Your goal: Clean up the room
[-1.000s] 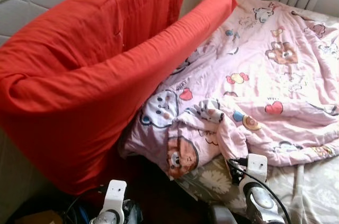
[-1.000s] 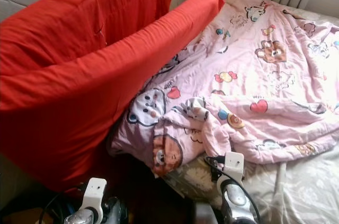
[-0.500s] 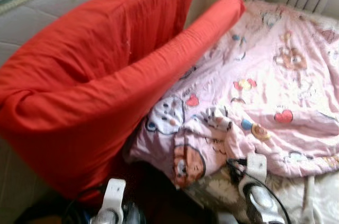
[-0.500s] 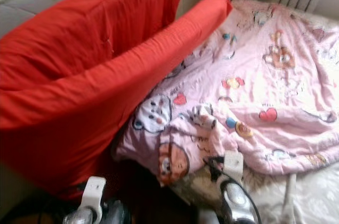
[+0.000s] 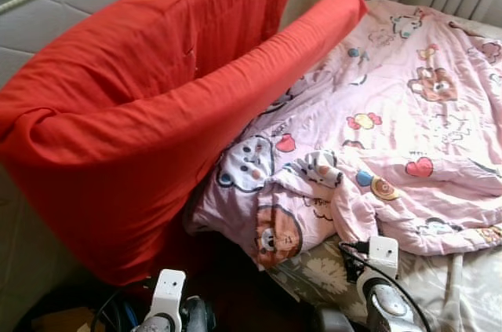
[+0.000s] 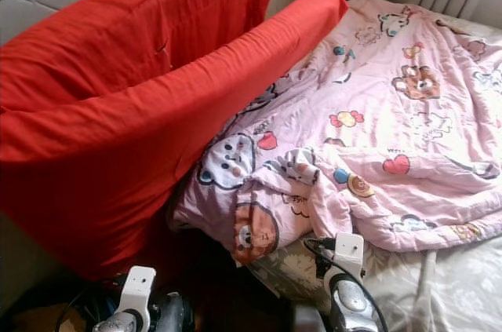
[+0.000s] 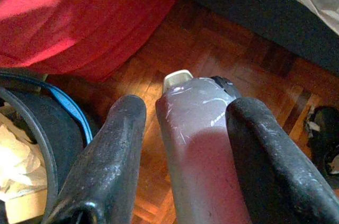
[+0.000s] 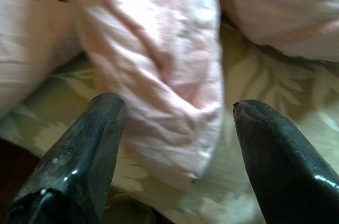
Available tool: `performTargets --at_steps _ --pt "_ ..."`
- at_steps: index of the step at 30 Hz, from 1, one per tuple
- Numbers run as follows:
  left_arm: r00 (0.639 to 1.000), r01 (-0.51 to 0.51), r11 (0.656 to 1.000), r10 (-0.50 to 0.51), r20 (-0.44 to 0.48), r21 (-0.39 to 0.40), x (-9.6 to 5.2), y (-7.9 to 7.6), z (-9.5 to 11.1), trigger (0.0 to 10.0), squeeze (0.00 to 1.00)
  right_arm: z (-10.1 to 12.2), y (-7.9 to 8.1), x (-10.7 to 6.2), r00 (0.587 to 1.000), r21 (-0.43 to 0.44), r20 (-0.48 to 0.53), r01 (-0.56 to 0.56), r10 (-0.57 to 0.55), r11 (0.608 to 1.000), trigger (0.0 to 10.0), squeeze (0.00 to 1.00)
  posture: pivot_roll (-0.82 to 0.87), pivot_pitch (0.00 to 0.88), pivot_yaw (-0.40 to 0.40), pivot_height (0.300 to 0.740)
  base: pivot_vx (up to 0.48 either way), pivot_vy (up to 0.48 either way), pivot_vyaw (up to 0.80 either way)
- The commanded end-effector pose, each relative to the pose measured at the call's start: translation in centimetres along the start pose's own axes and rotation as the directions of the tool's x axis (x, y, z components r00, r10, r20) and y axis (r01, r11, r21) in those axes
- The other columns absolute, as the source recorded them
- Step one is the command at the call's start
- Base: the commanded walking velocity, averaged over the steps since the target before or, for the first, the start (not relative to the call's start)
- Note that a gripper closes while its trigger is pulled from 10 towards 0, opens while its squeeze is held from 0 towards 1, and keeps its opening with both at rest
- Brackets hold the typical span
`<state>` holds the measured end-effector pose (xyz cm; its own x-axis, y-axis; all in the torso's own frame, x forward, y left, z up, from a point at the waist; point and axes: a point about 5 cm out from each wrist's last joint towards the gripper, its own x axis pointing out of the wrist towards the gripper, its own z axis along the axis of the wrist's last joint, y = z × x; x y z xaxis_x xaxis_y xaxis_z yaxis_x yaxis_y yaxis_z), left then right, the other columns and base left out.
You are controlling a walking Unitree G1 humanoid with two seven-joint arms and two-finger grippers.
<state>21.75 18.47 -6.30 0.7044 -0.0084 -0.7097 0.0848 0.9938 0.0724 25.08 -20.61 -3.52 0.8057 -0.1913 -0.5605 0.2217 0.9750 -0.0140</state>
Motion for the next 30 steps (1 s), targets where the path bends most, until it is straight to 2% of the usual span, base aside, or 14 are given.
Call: performTargets --at_steps 1,3,4,8,9,20,21,22,23,30 --pt "0.999 0.01 1.0 -0.01 -0.033 0.007 -0.2 0.1 -1.0 10.0 0.0 0.0 0.3 0.0 1.0 0.027 -0.003 -0.028 0.028 0.999 10.0 0.37 -0.06 0.216 0.042 0.632 0.0 0.0 0.0" --pt "0.999 0.011 1.0 -0.01 -0.032 0.008 -0.2 0.1 -1.0 10.0 0.0 0.0 0.3 0.0 0.999 0.033 0.0 -0.035 0.035 0.999 10.0 0.37 -0.06 0.216 0.042 0.632 0.0 0.0 0.0" --pt "1.0 0.011 1.0 -0.011 -0.029 0.009 -0.2 0.1 -0.9 10.0 0.0 0.3 0.5 0.1 0.999 0.015 0.013 -0.045 0.045 0.999 10.0 1.0 -0.05 0.227 0.044 0.632 0.0 0.0 0.0" --pt "1.0 0.011 1.0 -0.011 -0.026 0.013 -0.3 0.3 -1.1 10.0 0.0 0.4 0.4 0.1 1.0 -0.021 0.015 -0.018 0.019 1.0 10.0 1.0 -0.04 0.253 0.052 0.632 0.0 0.0 0.0" --pt "1.0 0.01 1.0 -0.01 -0.026 0.018 -0.5 0.5 -1.3 10.0 0.0 0.6 0.4 0.2 1.0 -0.015 0.014 -0.016 0.017 1.0 10.0 0.0 -0.03 0.274 0.058 0.632 0.0 0.0 0.0" --pt "0.999 -0.005 0.999 0.007 -0.052 0.042 -1.6 1.9 -3.8 10.0 0.0 1.4 -0.1 0.4 0.999 -0.005 0.036 0.0 0.001 1.0 10.0 0.0 0.03 0.338 0.087 0.632 0.0 0.0 0.0" --pt "0.998 -0.006 0.999 0.009 -0.055 0.044 -1.8 2.1 -4.1 10.0 0.0 1.7 -0.2 0.5 0.999 -0.002 0.047 0.005 -0.005 1.0 5.2 0.0 0.04 0.346 0.09 0.632 0.0 0.0 0.0" --pt "0.998 -0.006 0.999 0.009 -0.055 0.044 -1.8 2.1 -4.1 10.0 0.0 1.7 -0.2 0.5 0.999 -0.002 0.047 0.005 -0.005 1.0 5.2 0.0 0.04 0.346 0.09 0.632 0.0 0.0 0.0" --pt "0.998 -0.006 0.999 0.009 -0.056 0.045 -1.8 2.1 -4.2 10.0 0.0 1.8 -0.2 0.5 0.999 -0.002 0.051 0.007 -0.007 1.0 0.0 0.0 0.04 0.346 0.09 0.632 0.0 0.0 0.0" --pt "0.998 -0.002 0.999 0.005 -0.062 0.049 -2.2 2.2 -4.9 10.0 0.0 2.7 -0.6 0.7 0.996 -0.007 0.088 0.022 -0.022 1.0 0.0 0.0 0.04 0.363 0.093 0.632 0.0 0.0 0.0"
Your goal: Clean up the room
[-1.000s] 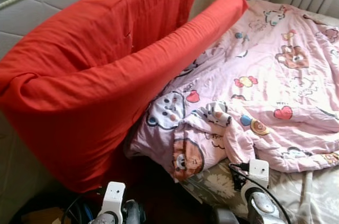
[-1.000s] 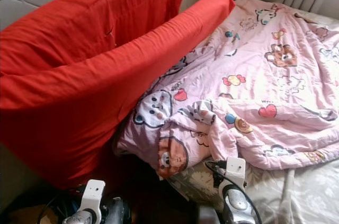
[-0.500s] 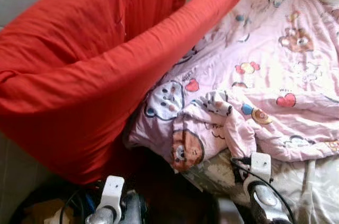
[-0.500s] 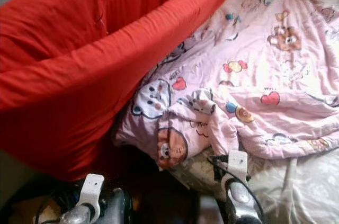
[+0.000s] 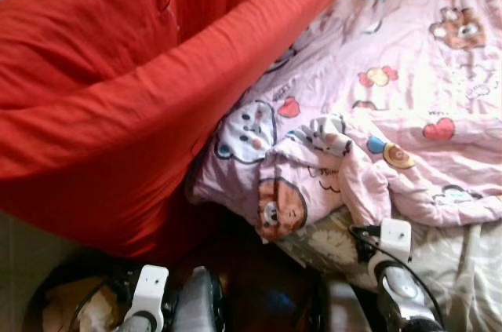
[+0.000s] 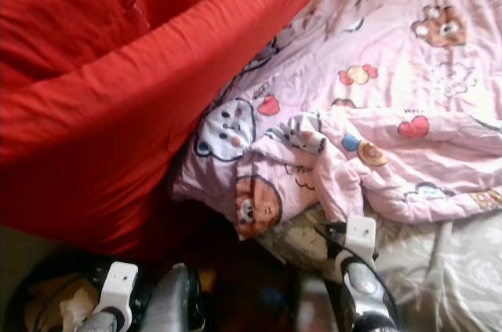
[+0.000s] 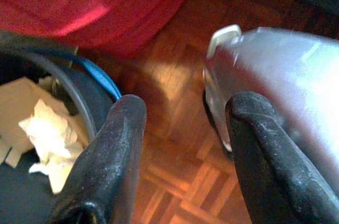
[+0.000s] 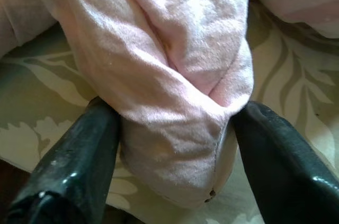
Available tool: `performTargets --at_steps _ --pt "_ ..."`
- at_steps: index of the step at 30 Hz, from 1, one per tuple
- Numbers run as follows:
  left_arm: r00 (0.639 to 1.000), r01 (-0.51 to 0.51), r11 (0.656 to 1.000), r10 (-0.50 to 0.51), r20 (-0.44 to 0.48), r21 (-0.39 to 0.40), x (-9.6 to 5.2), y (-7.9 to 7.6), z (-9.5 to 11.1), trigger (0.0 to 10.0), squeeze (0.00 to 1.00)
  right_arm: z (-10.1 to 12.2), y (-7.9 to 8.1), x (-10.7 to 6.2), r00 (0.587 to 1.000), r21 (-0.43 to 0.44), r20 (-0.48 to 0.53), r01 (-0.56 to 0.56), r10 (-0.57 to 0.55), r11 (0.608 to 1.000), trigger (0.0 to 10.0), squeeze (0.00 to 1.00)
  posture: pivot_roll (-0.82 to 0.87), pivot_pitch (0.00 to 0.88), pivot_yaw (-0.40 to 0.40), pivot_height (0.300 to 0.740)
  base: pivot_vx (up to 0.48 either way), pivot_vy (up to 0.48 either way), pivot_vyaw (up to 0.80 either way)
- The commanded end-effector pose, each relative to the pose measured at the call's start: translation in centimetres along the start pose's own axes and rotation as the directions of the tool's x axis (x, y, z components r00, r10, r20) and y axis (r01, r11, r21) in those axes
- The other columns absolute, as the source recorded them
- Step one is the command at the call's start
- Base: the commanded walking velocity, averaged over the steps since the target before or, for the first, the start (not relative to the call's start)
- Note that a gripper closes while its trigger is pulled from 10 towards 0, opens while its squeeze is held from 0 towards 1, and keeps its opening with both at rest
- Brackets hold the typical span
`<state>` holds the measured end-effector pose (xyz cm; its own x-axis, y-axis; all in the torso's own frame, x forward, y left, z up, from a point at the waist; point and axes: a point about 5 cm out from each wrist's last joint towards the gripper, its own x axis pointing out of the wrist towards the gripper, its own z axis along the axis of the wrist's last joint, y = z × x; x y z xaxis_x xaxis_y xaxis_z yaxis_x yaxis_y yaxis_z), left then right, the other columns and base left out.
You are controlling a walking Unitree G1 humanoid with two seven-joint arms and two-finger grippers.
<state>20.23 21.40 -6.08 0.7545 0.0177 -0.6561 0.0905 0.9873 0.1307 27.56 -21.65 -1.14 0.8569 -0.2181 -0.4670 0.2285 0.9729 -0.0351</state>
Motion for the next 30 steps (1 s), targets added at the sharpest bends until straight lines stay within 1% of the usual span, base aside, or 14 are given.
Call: performTargets --at_steps 1,11,15,21,24,25,27,30 --pt "0.991 0.037 0.999 -0.036 -0.13 0.003 -1.2 -0.8 -3.6 10.0 0.0 -0.8 -0.2 -0.3 1.0 0.004 -0.02 0.006 -0.006 1.0 0.0 0.0 0.05 0.365 0.094 0.632 0.0 0.0 0.0" --pt "0.991 0.043 0.999 -0.041 -0.127 0.01 -1.1 -0.9 -3.4 10.0 0.0 -1.1 -0.4 -0.4 1.0 0.003 -0.027 0.014 -0.014 1.0 0.0 0.0 0.05 0.362 0.095 0.632 0.0 0.0 0.0" --pt "0.991 0.043 0.999 -0.041 -0.125 0.011 -0.9 -1.0 -2.9 10.0 0.0 -1.1 -0.3 -0.4 0.999 0.007 -0.031 0.016 -0.016 1.0 0.0 0.0 0.04 0.342 0.091 0.632 0.0 0.0 0.0" --pt "0.993 0.044 0.999 -0.043 -0.114 0.013 -0.1 -1.4 -1.7 10.0 0.0 -0.5 -0.1 -0.1 1.0 0.015 -0.022 0.023 -0.023 1.0 0.0 0.0 0.02 0.292 0.086 0.632 0.0 0.0 0.0" --pt "0.993 0.047 0.999 -0.046 -0.11 0.015 0.1 -1.6 -1.2 10.0 0.0 -0.4 0.2 -0.1 1.0 -0.004 -0.019 0.004 -0.004 1.0 0.0 0.0 0.01 0.275 0.083 0.632 0.0 0.0 0.0" --pt "0.993 0.049 0.999 -0.047 -0.109 0.015 0.3 -1.8 -0.9 10.0 0.0 -0.5 0.3 -0.1 1.0 -0.004 -0.017 0.0 0.0 1.0 0.0 0.0 0.0 0.253 0.082 0.632 0.0 0.0 0.0" --pt "0.993 0.049 0.999 -0.047 -0.109 0.015 0.3 -1.8 -0.8 10.0 0.0 -0.5 0.3 -0.2 1.0 -0.002 -0.016 0.0 0.0 1.0 0.0 0.0 0.0 0.253 0.082 0.632 0.0 0.0 0.0" --pt "0.993 0.051 0.999 -0.049 -0.107 0.017 0.5 -1.9 -0.5 10.0 0.0 -0.7 0.1 -0.2 1.0 0.021 -0.017 0.017 -0.016 1.0 0.0 0.0 -0.02 0.226 0.079 0.632 0.0 0.0 0.0"
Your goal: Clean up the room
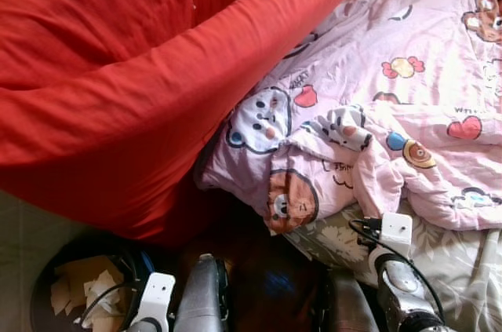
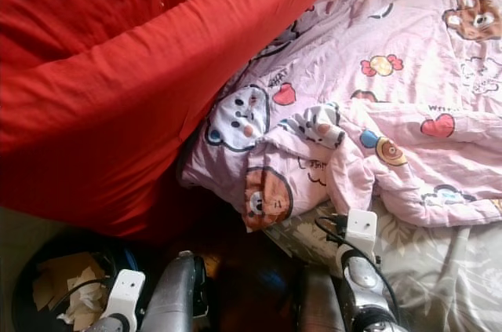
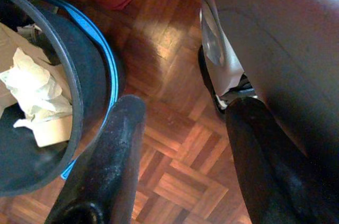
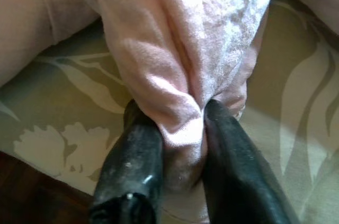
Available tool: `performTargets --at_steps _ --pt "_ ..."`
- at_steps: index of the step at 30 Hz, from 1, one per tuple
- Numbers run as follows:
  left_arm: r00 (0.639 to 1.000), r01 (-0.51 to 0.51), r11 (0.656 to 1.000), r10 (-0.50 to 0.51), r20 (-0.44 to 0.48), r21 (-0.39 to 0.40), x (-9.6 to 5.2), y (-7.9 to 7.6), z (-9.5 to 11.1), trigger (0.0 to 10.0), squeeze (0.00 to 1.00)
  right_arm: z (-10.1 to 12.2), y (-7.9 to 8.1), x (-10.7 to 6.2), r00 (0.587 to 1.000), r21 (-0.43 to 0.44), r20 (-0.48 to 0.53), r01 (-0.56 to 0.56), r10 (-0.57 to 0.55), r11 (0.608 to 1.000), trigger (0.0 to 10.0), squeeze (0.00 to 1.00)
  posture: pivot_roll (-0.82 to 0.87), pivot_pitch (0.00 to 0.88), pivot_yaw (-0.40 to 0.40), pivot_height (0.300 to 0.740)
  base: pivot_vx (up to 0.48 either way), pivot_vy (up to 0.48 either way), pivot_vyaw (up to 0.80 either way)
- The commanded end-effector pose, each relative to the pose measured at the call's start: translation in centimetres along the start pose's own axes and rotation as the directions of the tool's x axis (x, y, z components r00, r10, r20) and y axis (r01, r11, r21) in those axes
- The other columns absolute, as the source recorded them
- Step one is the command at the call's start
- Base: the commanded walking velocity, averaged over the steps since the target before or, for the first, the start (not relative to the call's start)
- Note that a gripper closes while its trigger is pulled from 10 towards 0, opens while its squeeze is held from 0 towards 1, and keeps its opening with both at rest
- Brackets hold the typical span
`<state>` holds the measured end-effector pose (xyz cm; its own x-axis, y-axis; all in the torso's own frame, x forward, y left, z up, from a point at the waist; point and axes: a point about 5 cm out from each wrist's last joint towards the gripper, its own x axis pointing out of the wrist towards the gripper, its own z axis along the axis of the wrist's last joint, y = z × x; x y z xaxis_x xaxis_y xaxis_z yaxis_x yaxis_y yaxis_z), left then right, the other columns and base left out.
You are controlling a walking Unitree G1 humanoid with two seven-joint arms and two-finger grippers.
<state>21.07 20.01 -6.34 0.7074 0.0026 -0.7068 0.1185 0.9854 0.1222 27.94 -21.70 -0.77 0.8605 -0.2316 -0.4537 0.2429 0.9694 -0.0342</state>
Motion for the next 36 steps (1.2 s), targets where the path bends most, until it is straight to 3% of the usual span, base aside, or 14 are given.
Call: performTargets --at_steps 1,6,17,18,23,32,36 --pt "0.999 0.025 1.0 -0.025 -0.039 0.006 -0.1 -0.8 -0.8 10.0 0.0 -1.3 -0.1 -0.5 0.999 0.024 -0.035 0.013 -0.012 1.0 0.0 0.0 -0.03 0.207 0.075 0.632 0.0 0.0 0.0" --pt "0.999 0.03 1.0 -0.03 -0.032 0.003 0.2 -1.2 0.0 10.0 0.0 -1.8 -0.5 -0.7 0.999 0.04 -0.045 0.029 -0.027 0.999 0.0 0.0 -0.05 0.168 0.065 0.632 0.0 0.0 0.0" --pt "0.998 0.038 0.999 -0.038 -0.046 0.0 0.3 -1.9 0.0 10.0 0.0 -2.6 0.5 -1.3 1.0 0.065 -0.023 -0.002 0.003 0.998 0.0 0.0 -0.09 0.111 0.053 0.632 0.0 0.0 0.0" --pt "0.998 0.042 0.999 -0.041 -0.052 0.001 0.3 -2.1 -0.1 10.0 0.0 -2.4 0.5 -1.2 1.0 0.073 -0.009 -0.002 0.003 0.997 10.0 0.0 -0.1 0.107 0.052 0.632 0.0 0.0 0.0" --pt "0.997 0.049 0.999 -0.049 -0.059 0.002 0.4 -2.5 -0.1 10.0 0.0 -1.4 0.2 -0.9 1.0 0.115 0.03 -0.003 -0.001 0.993 10.0 0.0 -0.11 0.095 0.046 0.632 0.0 0.0 0.0" --pt "0.998 0.034 0.999 -0.035 -0.052 -0.016 0.5 -2.4 0.2 10.0 0.0 0.1 0.4 -0.4 0.997 0.101 0.082 -0.023 0.015 0.995 10.0 0.0 -0.1 0.105 0.033 0.632 0.0 0.0 0.0" --pt "0.998 0.028 0.999 -0.029 -0.051 -0.017 0.5 -2.3 0.2 10.0 0.0 0.1 0.3 -0.4 0.996 0.09 0.084 -0.015 0.008 0.996 10.0 0.0 -0.09 0.115 0.039 0.656 0.0 0.0 0.0"
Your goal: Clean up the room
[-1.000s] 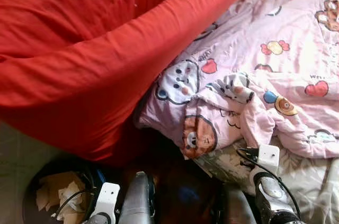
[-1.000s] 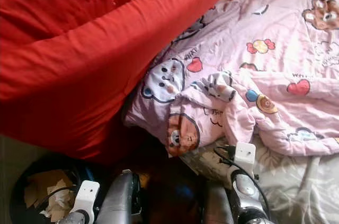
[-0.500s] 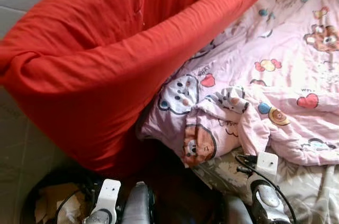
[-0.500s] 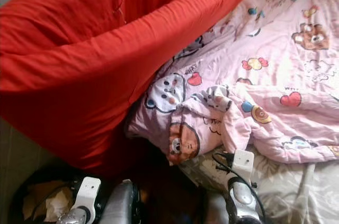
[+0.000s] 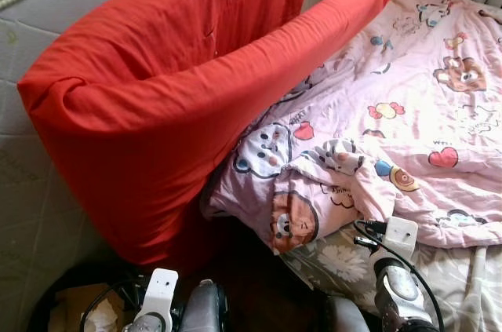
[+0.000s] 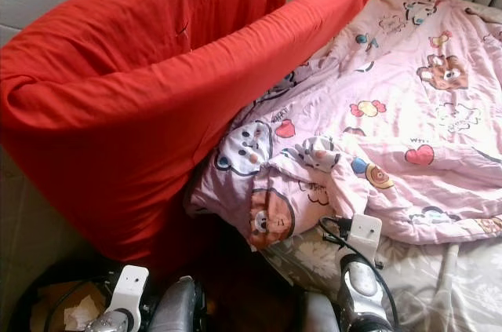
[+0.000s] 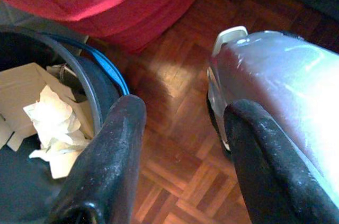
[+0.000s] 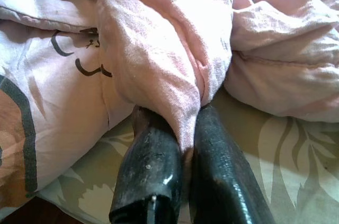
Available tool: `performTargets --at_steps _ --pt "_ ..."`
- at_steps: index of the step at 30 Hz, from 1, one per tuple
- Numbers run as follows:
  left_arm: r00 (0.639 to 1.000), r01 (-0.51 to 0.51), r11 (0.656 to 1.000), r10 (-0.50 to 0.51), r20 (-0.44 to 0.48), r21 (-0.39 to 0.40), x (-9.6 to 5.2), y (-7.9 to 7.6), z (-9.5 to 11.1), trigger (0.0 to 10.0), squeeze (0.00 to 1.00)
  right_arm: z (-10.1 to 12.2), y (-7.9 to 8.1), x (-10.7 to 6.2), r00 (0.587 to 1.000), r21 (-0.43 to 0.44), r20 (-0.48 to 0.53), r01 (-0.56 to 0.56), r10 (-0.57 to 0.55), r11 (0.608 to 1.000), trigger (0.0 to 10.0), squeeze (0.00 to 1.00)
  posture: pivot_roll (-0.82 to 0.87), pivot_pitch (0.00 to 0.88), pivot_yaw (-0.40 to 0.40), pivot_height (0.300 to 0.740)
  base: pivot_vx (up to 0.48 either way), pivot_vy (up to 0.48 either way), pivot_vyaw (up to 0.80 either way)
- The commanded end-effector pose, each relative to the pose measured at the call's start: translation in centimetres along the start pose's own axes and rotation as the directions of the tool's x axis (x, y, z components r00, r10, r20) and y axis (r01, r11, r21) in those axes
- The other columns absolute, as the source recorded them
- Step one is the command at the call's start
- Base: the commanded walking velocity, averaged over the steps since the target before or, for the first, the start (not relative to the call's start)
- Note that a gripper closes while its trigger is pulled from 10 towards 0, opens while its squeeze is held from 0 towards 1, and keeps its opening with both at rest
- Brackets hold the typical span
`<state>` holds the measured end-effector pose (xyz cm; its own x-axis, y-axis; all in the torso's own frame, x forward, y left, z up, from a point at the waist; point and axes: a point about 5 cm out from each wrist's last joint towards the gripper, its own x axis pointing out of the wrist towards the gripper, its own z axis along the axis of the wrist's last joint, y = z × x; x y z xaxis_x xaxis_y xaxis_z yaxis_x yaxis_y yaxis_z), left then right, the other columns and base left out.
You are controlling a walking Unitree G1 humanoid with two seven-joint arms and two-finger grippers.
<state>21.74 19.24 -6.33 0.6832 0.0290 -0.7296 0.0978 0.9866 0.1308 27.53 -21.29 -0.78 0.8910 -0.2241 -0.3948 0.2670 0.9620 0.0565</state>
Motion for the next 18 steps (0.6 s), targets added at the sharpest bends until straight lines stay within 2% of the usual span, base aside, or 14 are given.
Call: performTargets --at_steps 1,14,18 --pt "0.999 0.048 0.999 -0.048 -0.013 -0.008 0.0 -1.6 -0.4 10.0 0.0 0.2 -0.1 0.0 1.0 -0.003 0.014 0.008 -0.008 1.0 10.0 0.0 -0.09 0.115 0.039 0.661 0.0 0.0 0.0" --pt "0.999 0.048 0.999 -0.048 -0.011 -0.003 0.0 -1.3 -0.3 10.0 0.0 -0.3 -1.4 -0.3 0.999 0.006 0.0 0.053 -0.053 0.999 10.0 0.0 -0.09 0.133 0.054 0.74 0.0 0.0 0.0" --pt "0.999 0.046 0.999 -0.046 -0.013 -0.003 0.0 -1.2 -0.3 10.0 0.0 -0.3 -1.4 -0.3 0.998 0.008 0.0 0.056 -0.056 0.998 10.0 0.0 -0.09 0.138 0.056 0.74 0.0 0.0 0.0"
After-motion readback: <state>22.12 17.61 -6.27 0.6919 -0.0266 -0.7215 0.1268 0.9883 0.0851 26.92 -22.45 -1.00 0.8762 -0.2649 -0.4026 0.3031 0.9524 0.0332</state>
